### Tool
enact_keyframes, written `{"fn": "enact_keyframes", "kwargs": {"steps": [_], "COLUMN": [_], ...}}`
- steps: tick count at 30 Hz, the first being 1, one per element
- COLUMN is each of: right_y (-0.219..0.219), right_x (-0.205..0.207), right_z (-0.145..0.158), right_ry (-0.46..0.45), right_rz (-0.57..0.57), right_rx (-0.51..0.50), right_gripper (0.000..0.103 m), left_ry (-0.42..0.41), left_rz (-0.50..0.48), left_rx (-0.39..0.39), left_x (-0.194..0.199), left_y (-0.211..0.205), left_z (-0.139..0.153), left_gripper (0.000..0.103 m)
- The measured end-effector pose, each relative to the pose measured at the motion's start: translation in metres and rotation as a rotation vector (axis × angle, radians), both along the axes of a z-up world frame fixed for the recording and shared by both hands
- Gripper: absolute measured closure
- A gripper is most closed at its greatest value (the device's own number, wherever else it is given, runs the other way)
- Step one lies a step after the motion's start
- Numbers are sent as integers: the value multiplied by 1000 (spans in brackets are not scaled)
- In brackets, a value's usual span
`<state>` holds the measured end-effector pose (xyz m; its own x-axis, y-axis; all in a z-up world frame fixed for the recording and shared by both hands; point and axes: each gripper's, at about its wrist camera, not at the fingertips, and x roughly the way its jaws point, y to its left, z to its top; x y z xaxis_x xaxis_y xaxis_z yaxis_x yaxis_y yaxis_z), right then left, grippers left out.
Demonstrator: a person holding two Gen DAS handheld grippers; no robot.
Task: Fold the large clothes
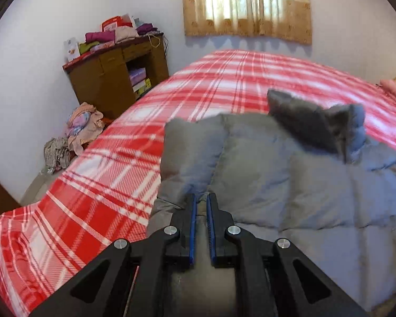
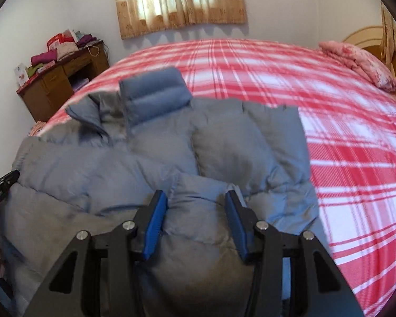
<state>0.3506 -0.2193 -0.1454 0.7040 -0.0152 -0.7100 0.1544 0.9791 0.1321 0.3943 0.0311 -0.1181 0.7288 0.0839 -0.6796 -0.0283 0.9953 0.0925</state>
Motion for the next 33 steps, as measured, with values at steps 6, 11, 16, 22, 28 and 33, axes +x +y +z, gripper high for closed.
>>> {"fn": "enact_keyframes", "kwargs": {"steps": [6, 11, 16, 22, 28, 33], "right_y": [2, 1, -1, 1, -12, -19], "right_x": [2, 3, 3, 1, 5, 54], "right_z": [-10, -11, -12, -8, 28, 60], "right_ry": [14, 18, 25, 68, 103, 55], "right_rz": [8, 11, 13, 24, -2, -60], "right_rx": [-2, -7, -2, -28, 106, 278], "right_gripper": [50, 49, 49, 48, 44, 33], "left_ry": [9, 39, 36, 32, 24, 2], "left_rz": [-8, 2, 10, 8, 7, 7], "left_rx": [25, 67, 94, 81, 70, 26], "left_x": [6, 14, 14, 14, 12, 6], "left_y": [-6, -13, -16, -15, -13, -7], "left_z": [-15, -27, -28, -28, -27, -23], "left_gripper": [96, 95, 95, 95, 95, 95]}}
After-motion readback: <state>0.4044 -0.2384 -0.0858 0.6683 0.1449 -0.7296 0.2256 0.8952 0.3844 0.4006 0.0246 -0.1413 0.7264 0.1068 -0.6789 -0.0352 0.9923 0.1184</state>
